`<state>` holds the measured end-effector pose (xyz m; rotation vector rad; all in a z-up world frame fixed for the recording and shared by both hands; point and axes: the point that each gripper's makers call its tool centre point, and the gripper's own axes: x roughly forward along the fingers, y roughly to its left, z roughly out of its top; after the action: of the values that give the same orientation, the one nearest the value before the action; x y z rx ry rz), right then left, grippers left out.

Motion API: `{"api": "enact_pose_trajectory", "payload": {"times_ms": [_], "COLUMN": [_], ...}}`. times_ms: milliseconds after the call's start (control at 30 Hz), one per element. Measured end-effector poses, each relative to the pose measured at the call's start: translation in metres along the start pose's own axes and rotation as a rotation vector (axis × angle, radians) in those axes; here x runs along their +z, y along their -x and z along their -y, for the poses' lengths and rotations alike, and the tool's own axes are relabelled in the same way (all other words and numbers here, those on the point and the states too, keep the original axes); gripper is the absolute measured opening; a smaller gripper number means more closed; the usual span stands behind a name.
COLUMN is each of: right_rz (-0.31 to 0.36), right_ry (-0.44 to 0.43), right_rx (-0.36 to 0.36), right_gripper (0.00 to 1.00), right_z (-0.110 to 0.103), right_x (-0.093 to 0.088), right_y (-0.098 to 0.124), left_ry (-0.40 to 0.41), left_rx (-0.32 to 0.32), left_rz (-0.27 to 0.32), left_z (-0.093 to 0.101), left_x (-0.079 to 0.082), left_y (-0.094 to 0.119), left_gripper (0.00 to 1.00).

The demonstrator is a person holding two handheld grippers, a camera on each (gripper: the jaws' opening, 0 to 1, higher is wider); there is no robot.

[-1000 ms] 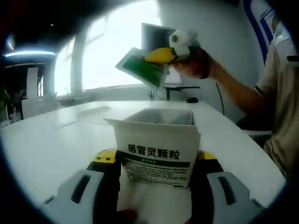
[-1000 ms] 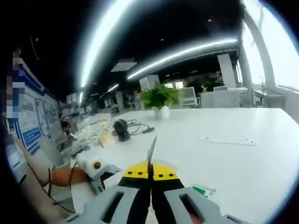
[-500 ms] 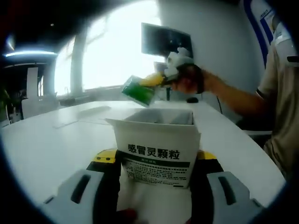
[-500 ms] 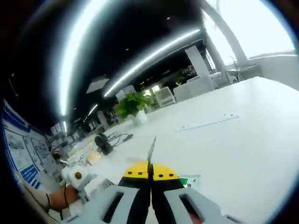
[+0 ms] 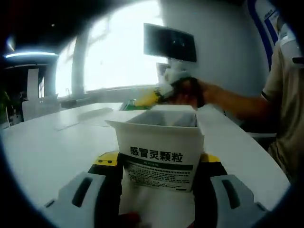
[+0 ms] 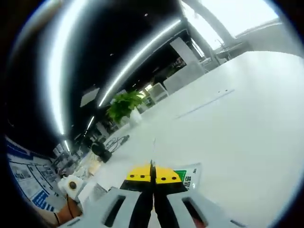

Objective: Take out ganmaoling bag from box put it on table

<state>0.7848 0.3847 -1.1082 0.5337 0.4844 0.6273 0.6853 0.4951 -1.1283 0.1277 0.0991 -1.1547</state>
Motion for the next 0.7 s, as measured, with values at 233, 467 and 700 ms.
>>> {"api": "enact_pose_trajectory", "payload": {"times_ms": [233,467,700], "right_rz": [-0.021,-0.037,-0.05], "right_ry": [-0.025,0.048,0.294], "right_rx": [-0.047,-0.125,-0.211], "right_gripper": [0.0,0.0,0.03], "right_z": [0.014,0.021,0.04], "right_x": [-0.011,-0.023,-0.017], "right_y": [-0.005,-0.002,-0.005], "left_ry": [0.0,0.0,0.0], "left_rx": [-0.001,-0.002,-0.002], "left_rz": [0.0,-0.001,-0.001], "left_z": [-0.001,0.0,0.001], "left_x": [0.0,0.0,0.0], "left_y": [0.0,0.0,0.0], "left_gripper": [0.51,0.51,0.51]}}
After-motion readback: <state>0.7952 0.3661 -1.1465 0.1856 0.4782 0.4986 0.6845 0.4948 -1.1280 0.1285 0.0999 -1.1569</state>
